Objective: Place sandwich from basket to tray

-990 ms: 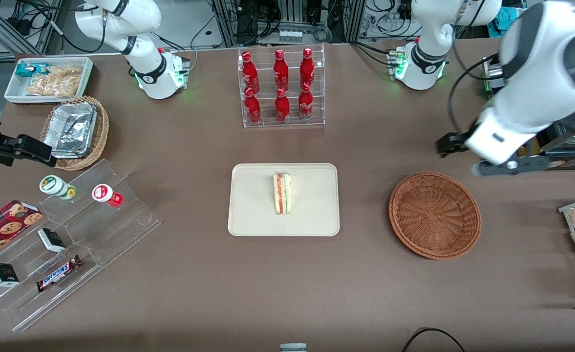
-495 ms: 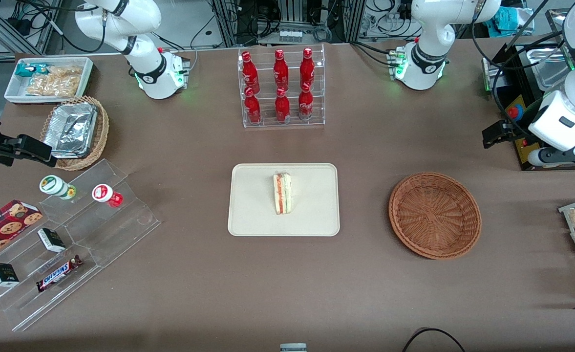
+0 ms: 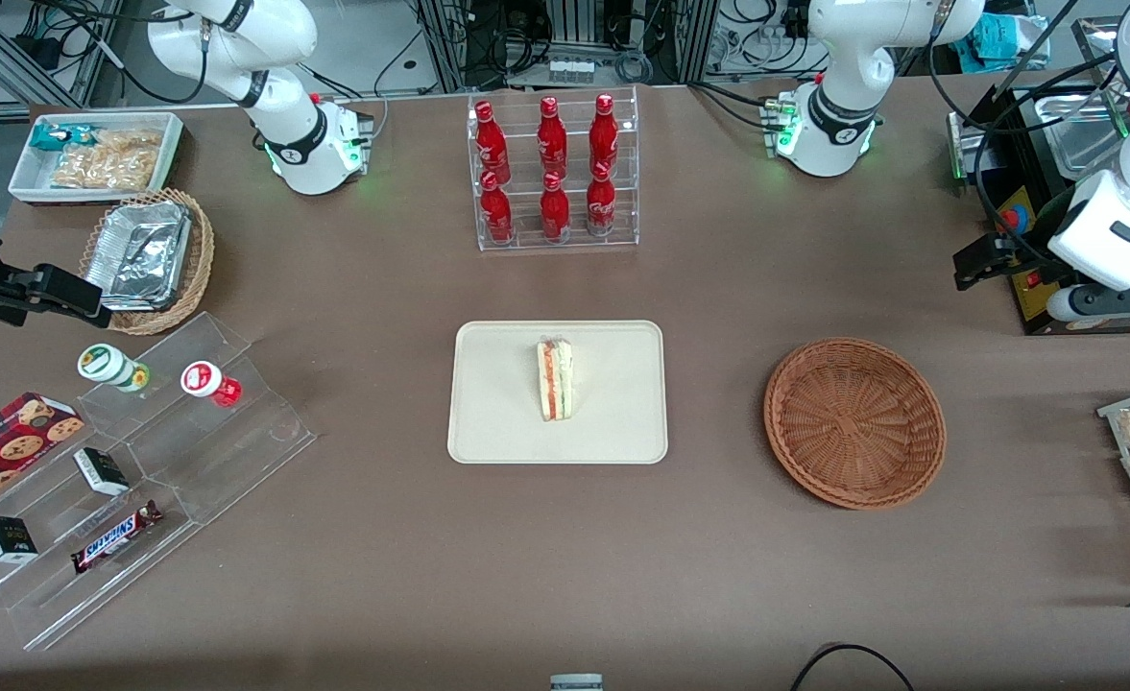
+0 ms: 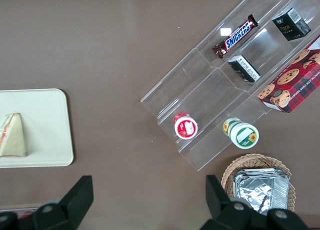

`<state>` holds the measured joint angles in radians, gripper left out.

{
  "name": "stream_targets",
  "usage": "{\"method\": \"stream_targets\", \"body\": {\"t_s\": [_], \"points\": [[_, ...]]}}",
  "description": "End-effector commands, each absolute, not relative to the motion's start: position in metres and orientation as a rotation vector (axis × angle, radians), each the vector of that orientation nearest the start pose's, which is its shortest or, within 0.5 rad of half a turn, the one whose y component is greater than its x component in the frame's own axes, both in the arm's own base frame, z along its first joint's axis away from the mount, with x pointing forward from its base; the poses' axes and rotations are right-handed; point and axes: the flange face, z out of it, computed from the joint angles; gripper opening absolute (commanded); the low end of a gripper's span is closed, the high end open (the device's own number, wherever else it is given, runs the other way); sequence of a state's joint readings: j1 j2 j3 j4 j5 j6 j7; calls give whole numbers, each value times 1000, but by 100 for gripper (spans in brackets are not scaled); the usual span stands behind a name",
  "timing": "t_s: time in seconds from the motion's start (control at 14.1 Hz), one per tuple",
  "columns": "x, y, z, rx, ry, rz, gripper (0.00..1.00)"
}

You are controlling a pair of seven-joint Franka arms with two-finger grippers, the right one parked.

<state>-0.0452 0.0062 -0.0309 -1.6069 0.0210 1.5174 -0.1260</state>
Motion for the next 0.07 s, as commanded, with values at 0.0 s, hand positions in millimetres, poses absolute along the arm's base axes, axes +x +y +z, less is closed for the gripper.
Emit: {"method": "stream_targets", "body": {"t_s": [0.0], "points": [[544, -38, 609, -3109, -75, 125, 100]]}}
